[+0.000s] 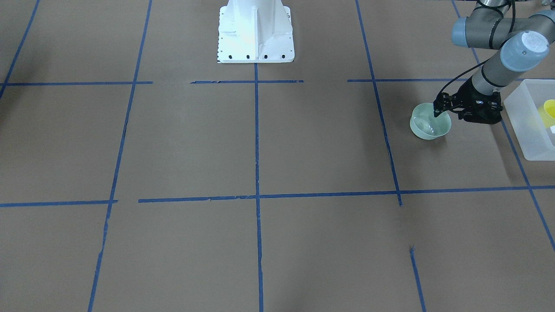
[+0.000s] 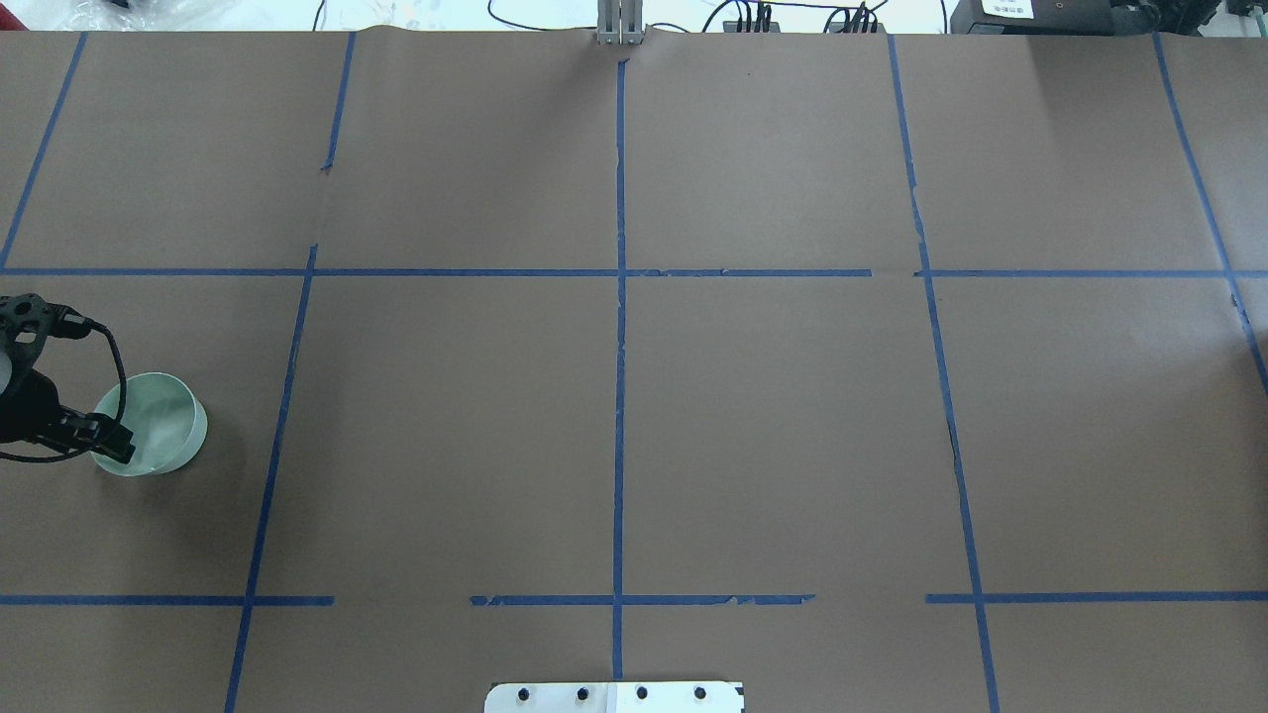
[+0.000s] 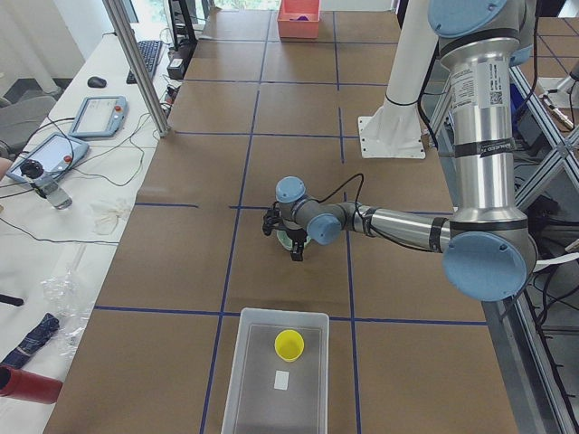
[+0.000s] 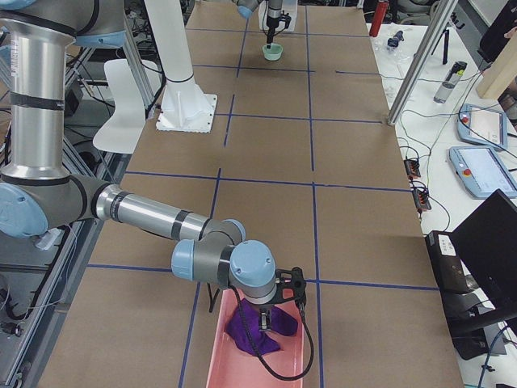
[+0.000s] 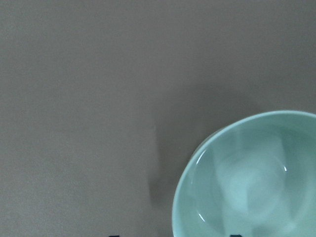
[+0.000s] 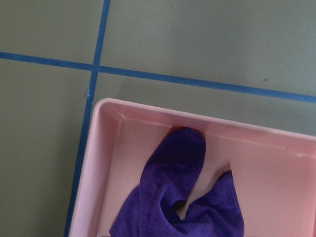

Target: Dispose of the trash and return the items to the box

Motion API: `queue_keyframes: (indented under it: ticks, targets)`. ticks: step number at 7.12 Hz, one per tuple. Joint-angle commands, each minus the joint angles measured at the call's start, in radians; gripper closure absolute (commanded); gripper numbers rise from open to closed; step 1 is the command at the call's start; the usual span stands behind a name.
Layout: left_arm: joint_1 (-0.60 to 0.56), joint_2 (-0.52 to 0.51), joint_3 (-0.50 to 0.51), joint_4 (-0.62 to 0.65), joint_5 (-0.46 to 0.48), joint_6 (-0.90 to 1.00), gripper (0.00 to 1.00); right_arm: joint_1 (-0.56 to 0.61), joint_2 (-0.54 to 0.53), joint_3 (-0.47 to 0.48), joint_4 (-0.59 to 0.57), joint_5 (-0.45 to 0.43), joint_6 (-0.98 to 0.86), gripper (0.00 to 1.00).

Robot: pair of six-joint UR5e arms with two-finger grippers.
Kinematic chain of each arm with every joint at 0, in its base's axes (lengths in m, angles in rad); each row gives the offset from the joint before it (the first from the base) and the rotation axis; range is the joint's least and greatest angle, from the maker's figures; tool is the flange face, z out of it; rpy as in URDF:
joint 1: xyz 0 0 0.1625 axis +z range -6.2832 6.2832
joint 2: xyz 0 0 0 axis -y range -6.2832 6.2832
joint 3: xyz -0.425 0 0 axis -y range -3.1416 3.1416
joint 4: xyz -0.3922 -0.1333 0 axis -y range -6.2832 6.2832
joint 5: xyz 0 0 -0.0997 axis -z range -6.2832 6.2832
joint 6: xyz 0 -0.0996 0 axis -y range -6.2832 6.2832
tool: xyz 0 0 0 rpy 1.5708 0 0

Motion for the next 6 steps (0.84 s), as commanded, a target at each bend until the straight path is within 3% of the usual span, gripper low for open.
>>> queue_keyframes:
  ticks: [1,2,6]
  targets:
    - [0.014,-0.033,0.031,-0.003,-0.001,0.002,0.72,-0.082,0.068,0.041,0.006,0.057,0.129,0.00]
    - [0.011,-0.033,0.007,0.002,-0.005,0.005,1.00,-0.118,0.069,0.070,0.009,0.057,0.175,0.00]
    - [-0.008,-0.013,-0.068,0.003,-0.011,0.025,1.00,-0.149,0.059,0.084,0.034,0.078,0.188,0.00]
